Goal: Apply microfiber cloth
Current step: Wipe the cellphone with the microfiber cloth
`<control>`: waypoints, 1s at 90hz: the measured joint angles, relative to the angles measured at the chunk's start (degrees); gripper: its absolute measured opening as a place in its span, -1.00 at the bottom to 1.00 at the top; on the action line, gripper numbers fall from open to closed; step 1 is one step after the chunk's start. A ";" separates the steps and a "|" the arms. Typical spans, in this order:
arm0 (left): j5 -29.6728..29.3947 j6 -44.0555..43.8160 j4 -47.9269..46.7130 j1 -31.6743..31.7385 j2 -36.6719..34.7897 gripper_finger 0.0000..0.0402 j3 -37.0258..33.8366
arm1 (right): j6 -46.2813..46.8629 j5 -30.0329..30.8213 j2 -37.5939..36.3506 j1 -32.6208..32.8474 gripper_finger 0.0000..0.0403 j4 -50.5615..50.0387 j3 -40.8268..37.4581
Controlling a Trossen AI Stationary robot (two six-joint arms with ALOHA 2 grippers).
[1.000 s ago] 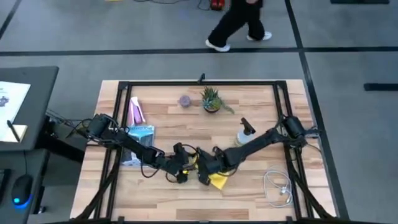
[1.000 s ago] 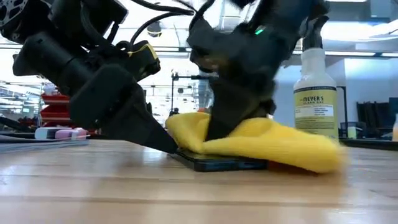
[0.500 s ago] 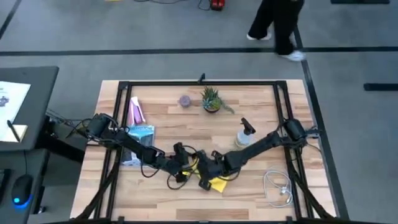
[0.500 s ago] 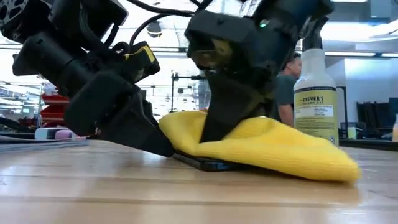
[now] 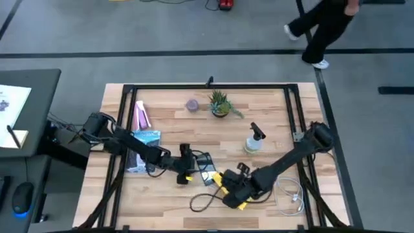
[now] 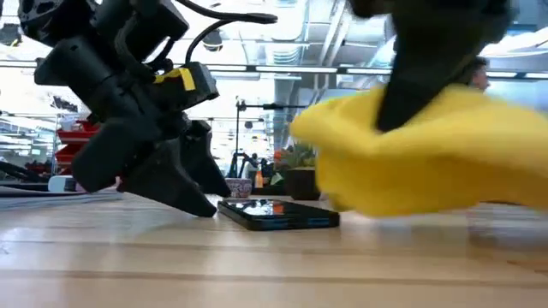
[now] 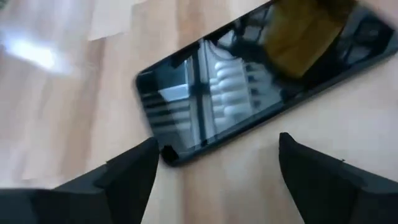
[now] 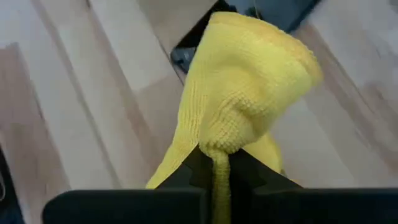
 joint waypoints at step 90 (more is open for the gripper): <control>-11.82 -31.24 -18.34 -14.29 -39.89 0.50 0.07 | -12.85 -17.11 -1.87 2.41 -0.35 -2.93 -9.57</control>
